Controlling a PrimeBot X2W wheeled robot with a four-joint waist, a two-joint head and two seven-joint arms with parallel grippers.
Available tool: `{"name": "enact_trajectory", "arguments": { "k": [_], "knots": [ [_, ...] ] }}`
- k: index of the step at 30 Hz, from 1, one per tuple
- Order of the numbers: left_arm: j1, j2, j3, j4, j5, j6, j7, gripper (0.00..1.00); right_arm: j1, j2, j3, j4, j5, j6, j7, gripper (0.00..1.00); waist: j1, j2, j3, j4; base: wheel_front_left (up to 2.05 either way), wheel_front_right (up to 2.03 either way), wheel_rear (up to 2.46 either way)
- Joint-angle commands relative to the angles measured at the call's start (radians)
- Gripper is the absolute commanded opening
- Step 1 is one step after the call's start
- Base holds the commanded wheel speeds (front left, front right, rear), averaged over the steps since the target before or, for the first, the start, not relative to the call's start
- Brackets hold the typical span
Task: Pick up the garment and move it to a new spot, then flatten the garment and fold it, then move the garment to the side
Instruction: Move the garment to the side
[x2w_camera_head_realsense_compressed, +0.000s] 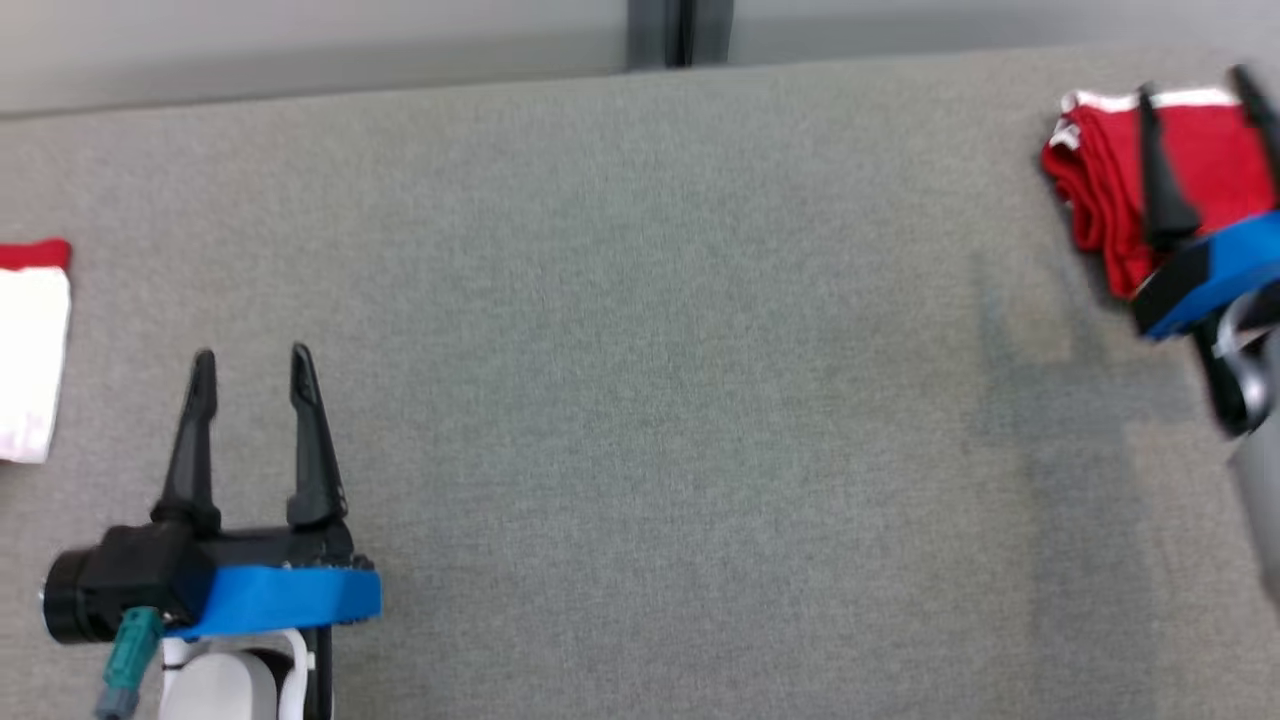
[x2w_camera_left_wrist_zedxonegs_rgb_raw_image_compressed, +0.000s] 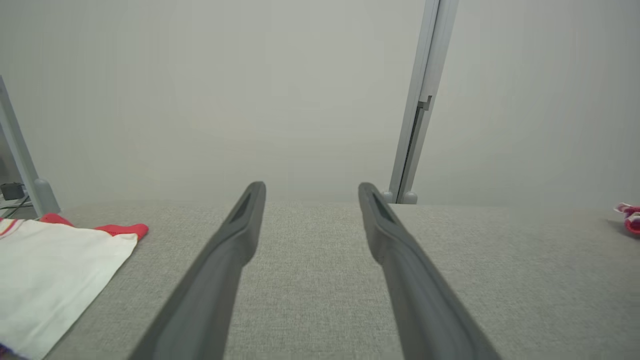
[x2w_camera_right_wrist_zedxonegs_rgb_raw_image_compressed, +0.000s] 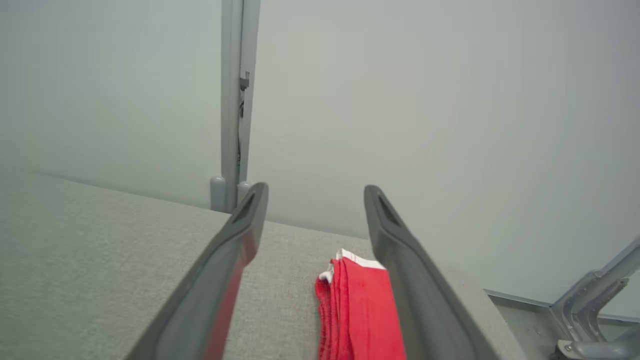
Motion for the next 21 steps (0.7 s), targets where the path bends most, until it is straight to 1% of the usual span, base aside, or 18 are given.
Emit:
{"name": "enact_trajectory", "arguments": {
  "k": [1,6,11,15,20,21],
  "knots": [
    [0.016,-0.004,-0.004,0.009,-0.002,0.006,-0.005,1.0,0.042,0.027,0.006,-0.035,0.01,0.0,-0.005,1.0,0.0003,0.0,-0.045,-0.019,0.0,0.0,0.0],
    [0.064,-0.011,-0.004,0.037,-0.011,0.005,-0.005,1.0,0.173,0.098,0.058,-0.125,0.02,0.0,-0.005,1.0,0.0003,0.0,-0.123,-0.01,0.0,0.0,0.0],
    [0.105,-0.016,-0.007,0.06,-0.019,0.008,-0.005,1.0,0.286,0.153,0.069,-0.183,0.037,0.0,-0.005,1.0,0.0003,0.0,-0.185,0.002,0.0,0.0,0.0],
    [0.129,-0.02,-0.012,0.079,-0.022,0.01,-0.005,1.0,0.377,0.186,0.045,-0.231,0.04,0.0,-0.005,1.0,0.0003,0.0,-0.222,0.013,0.0,0.0,0.0],
    [0.153,-0.024,-0.017,0.105,-0.029,0.01,-0.005,1.0,0.51,0.229,-0.013,-0.294,0.045,0.0,0.005,1.0,0.0003,0.0,-0.267,0.026,0.0,0.0,0.0],
    [0.153,-0.024,-0.017,0.105,-0.029,0.01,-0.005,1.0,0.51,0.229,-0.013,-0.294,0.045,0.0,0.005,1.0,0.0003,0.0,-0.267,0.026,0.0,0.0,0.0]
  ]
}}
